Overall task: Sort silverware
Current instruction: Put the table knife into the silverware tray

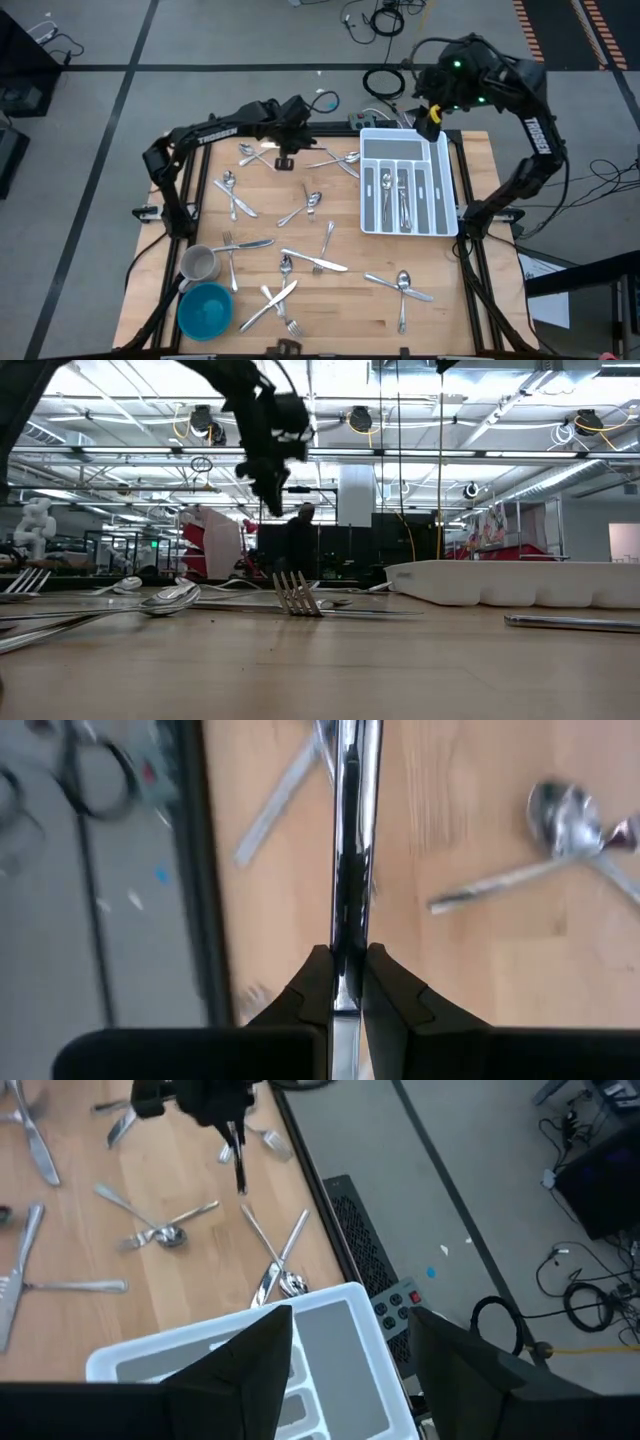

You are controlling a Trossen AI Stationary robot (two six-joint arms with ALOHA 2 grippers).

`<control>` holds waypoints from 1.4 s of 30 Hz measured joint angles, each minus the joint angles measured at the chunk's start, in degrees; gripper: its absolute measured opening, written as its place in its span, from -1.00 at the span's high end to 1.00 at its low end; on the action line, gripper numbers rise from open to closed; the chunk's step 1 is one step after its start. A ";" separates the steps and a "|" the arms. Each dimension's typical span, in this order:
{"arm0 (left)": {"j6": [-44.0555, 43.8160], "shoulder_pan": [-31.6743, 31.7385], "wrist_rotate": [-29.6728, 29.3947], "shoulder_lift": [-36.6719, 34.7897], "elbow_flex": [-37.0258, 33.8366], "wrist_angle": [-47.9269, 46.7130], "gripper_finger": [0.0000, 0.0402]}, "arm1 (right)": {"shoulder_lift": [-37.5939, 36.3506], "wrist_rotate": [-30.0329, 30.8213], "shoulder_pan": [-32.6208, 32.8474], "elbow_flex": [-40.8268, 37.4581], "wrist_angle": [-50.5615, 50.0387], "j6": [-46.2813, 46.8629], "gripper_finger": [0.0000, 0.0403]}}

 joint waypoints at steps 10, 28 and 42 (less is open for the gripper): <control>18.71 -8.55 -0.04 0.03 7.06 9.70 0.85 | -4.07 0.07 0.00 0.02 0.00 6.45 0.04; 47.88 -16.59 5.11 9.41 7.62 25.86 0.85 | -5.50 -0.28 0.00 0.02 0.00 11.10 0.04; 49.04 -16.75 8.33 22.21 18.95 27.21 0.85 | -5.50 -0.52 0.00 0.02 0.00 9.32 0.04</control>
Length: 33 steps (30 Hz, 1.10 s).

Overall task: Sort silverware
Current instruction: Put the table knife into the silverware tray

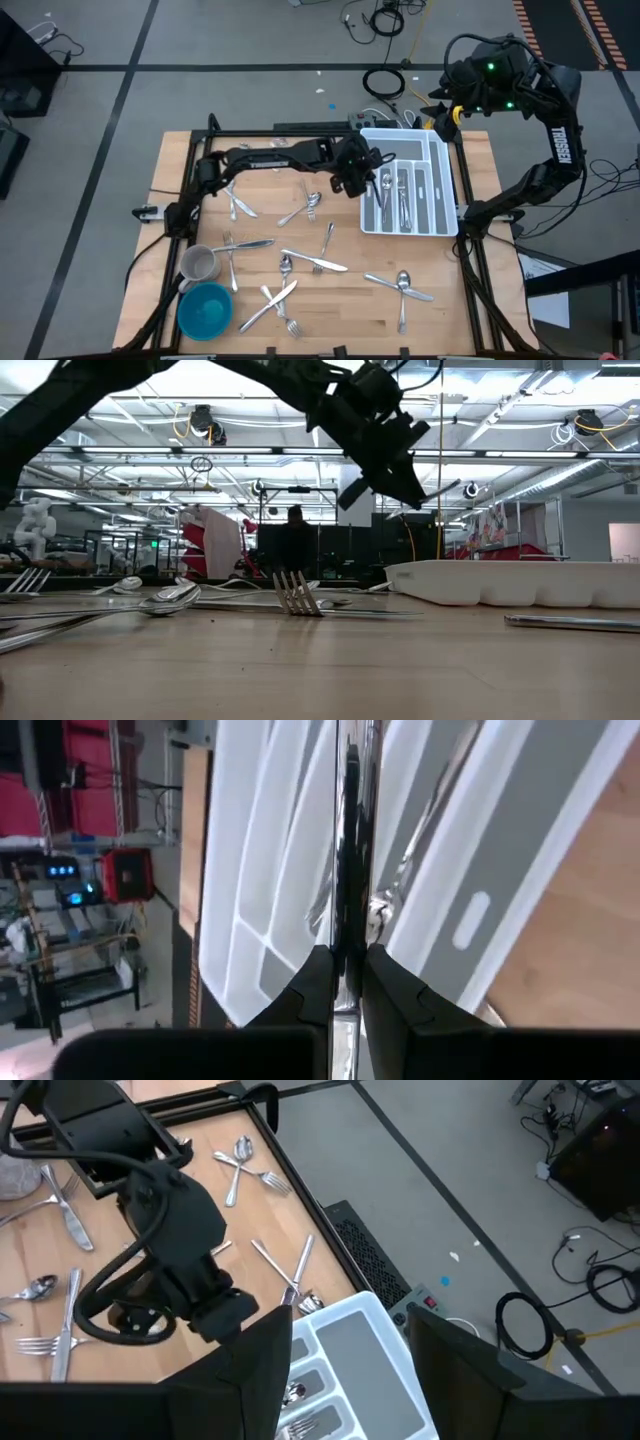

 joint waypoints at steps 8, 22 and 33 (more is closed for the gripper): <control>6.45 -0.07 2.85 0.37 0.01 -9.95 0.85 | 0.00 -2.94 0.01 0.00 0.00 -1.48 0.04; 12.58 -2.52 2.05 5.39 -0.14 -1.36 0.85 | -0.04 -3.23 0.11 0.00 0.00 -2.85 0.04; 12.46 -2.25 2.54 8.37 -0.12 0.40 0.85 | -0.04 -4.52 0.11 0.00 0.00 -3.04 0.04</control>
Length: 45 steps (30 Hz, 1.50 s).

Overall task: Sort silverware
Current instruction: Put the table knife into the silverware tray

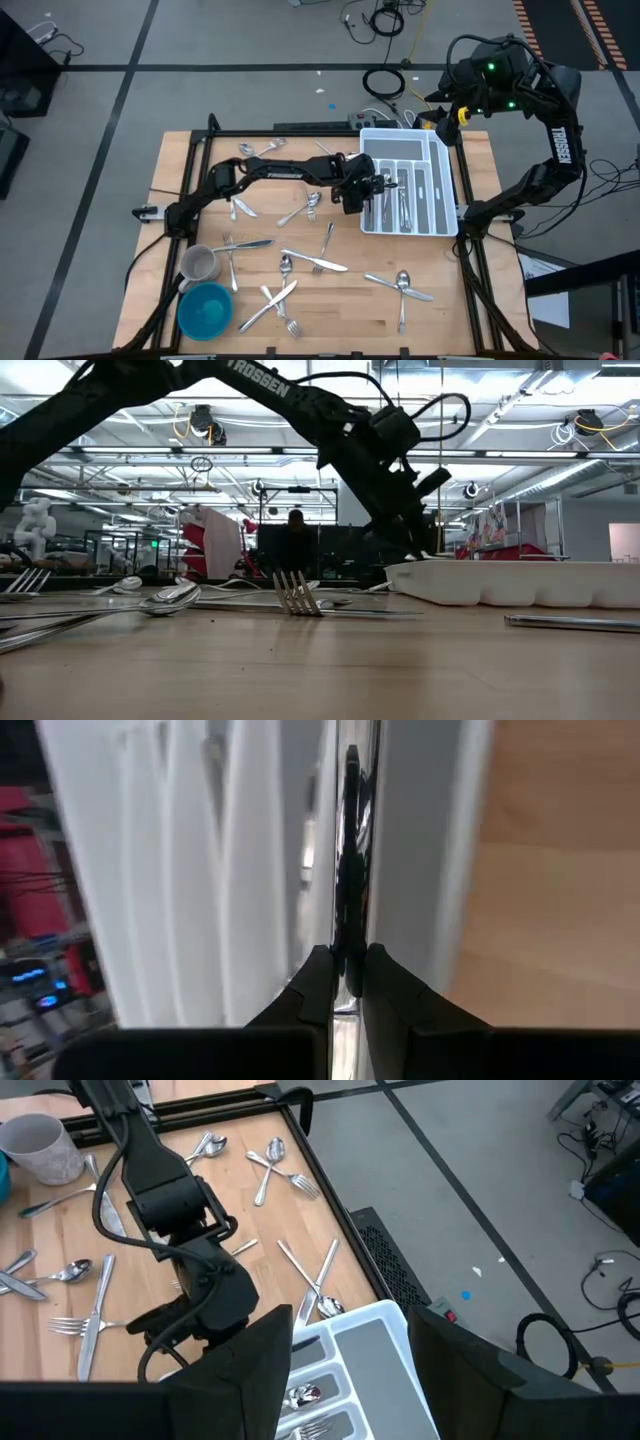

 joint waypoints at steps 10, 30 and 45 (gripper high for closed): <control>-0.37 0.55 0.59 1.73 0.00 0.36 0.85 | 0.00 0.00 0.00 0.00 0.00 -1.60 0.04; -4.90 0.37 0.64 2.43 0.13 0.65 0.54 | 0.00 0.00 0.00 0.00 0.00 -3.00 0.04; -25.82 0.55 -8.60 -9.17 5.43 0.49 0.53 | -0.32 0.02 0.00 0.00 0.00 -2.66 0.04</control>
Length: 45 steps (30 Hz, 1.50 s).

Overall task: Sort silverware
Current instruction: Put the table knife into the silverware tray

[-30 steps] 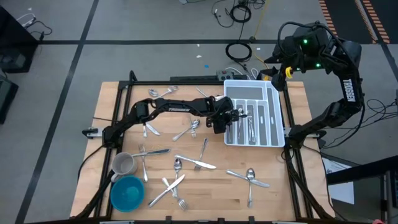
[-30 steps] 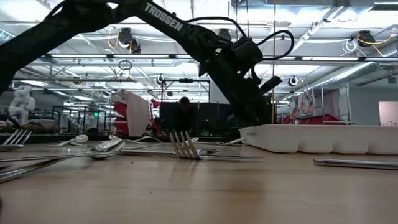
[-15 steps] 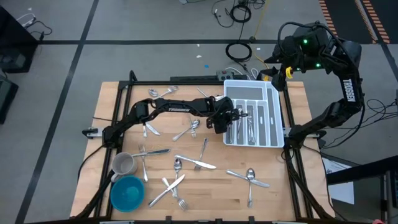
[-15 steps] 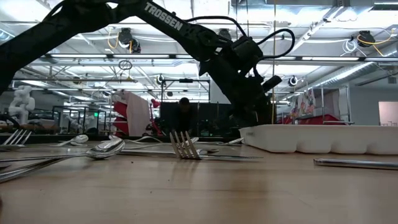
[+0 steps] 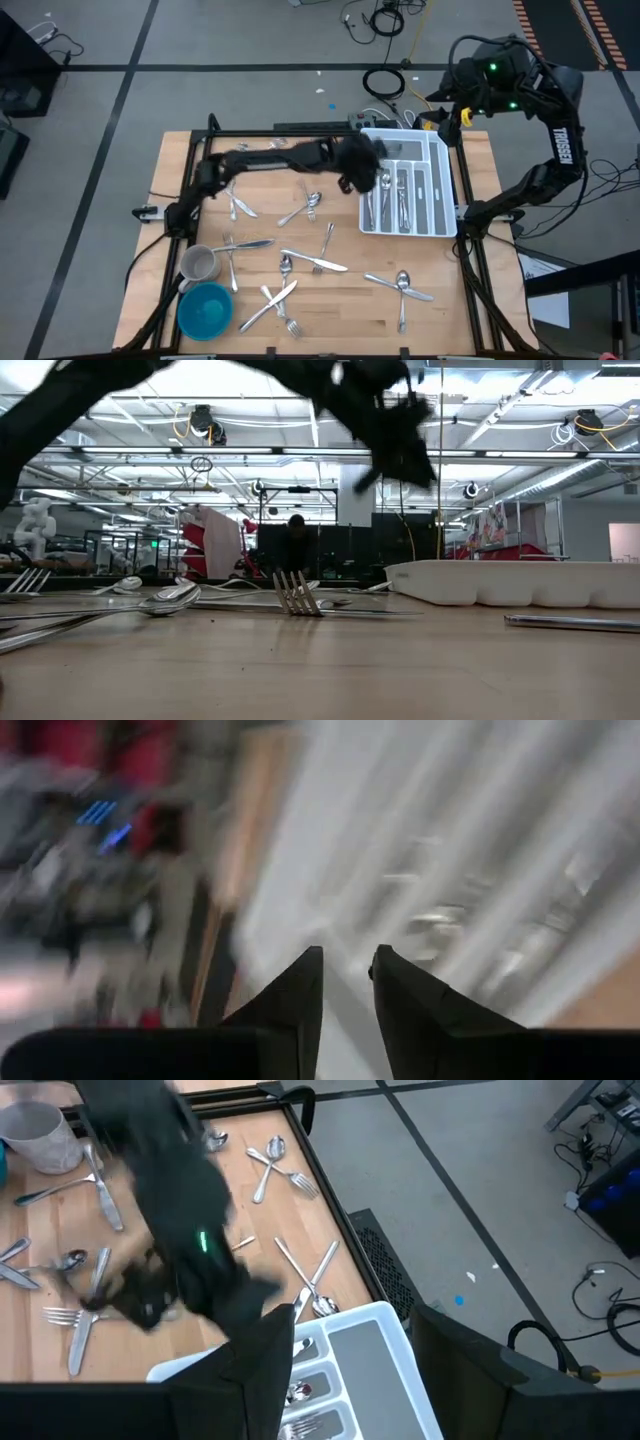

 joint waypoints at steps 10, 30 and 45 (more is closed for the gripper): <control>-46.20 15.23 -14.19 -17.86 2.12 -27.48 0.52 | -0.34 0.25 0.01 0.00 0.01 3.14 0.04; -83.19 0.08 0.89 -55.23 -43.61 -45.40 0.52 | 0.01 0.22 0.02 0.00 1.84 6.71 0.04; -113.92 -19.11 -4.82 -53.85 -63.78 -34.95 0.52 | 0.01 -1.07 0.18 0.00 1.88 11.97 0.04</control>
